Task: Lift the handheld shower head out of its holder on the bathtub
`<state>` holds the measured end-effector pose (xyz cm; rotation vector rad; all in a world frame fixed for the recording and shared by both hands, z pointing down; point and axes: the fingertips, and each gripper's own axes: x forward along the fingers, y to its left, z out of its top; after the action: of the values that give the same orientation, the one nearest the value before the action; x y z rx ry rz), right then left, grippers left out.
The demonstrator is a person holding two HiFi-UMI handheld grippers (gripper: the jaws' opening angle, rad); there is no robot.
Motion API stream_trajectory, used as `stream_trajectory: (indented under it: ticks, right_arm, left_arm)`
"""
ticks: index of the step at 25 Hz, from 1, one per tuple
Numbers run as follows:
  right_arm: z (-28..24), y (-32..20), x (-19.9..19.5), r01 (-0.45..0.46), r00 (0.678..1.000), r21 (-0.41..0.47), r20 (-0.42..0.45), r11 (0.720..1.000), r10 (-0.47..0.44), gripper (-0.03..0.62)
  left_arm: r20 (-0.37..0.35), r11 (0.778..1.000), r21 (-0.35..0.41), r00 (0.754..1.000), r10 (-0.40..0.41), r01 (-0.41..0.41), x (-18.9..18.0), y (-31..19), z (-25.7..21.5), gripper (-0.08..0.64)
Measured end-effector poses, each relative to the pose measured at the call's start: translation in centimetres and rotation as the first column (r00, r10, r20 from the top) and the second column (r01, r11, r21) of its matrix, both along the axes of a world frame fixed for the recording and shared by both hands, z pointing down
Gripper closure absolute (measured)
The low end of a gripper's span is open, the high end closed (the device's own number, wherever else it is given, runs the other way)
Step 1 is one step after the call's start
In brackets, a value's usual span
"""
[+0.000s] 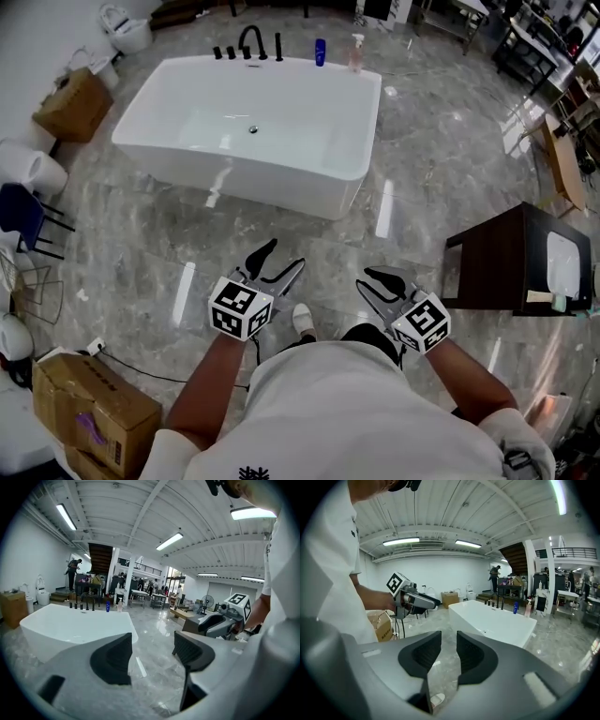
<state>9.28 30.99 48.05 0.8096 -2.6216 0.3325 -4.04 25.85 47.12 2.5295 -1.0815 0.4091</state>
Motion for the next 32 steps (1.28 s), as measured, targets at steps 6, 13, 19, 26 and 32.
stream_trajectory:
  ticks: [6,13,19,26,32]
  right_arm:
    - [-0.5,-3.9,-2.4,0.007,1.0,-0.008,-0.025,1.0,-0.007,0.477]
    - [0.3,-10.1,-1.6,-0.016,1.0,-0.034,-0.015,0.999,0.015,0.48]
    - [0.5,-18.7,-1.8,0.013,1.0,-0.041,0.025,0.999,-0.012,0.485]
    - [-0.5,-28.6,-1.2,0.065,0.996,-0.028,0.055,0.997,-0.063,0.485]
    - [0.9,-35.2,2.2,0.053,0.997,-0.043,0.065,0.998,-0.05,0.486]
  left_arm:
    - [-0.015,0.999,-0.014,0.999,-0.029,0.029,-2.8,-4.1,0.8,0.281]
    - [-0.016,0.998,-0.035,0.999,-0.049,0.049,-2.9,-9.9,2.3,0.281]
    - [0.017,0.996,-0.044,0.997,-0.075,0.076,-2.8,-17.2,1.8,0.281]
    - [0.051,0.992,-0.043,0.992,-0.119,0.122,-2.0,-27.5,0.8,0.281]
    - [0.072,0.99,-0.039,0.989,-0.131,0.134,0.5,-34.7,1.2,0.281]
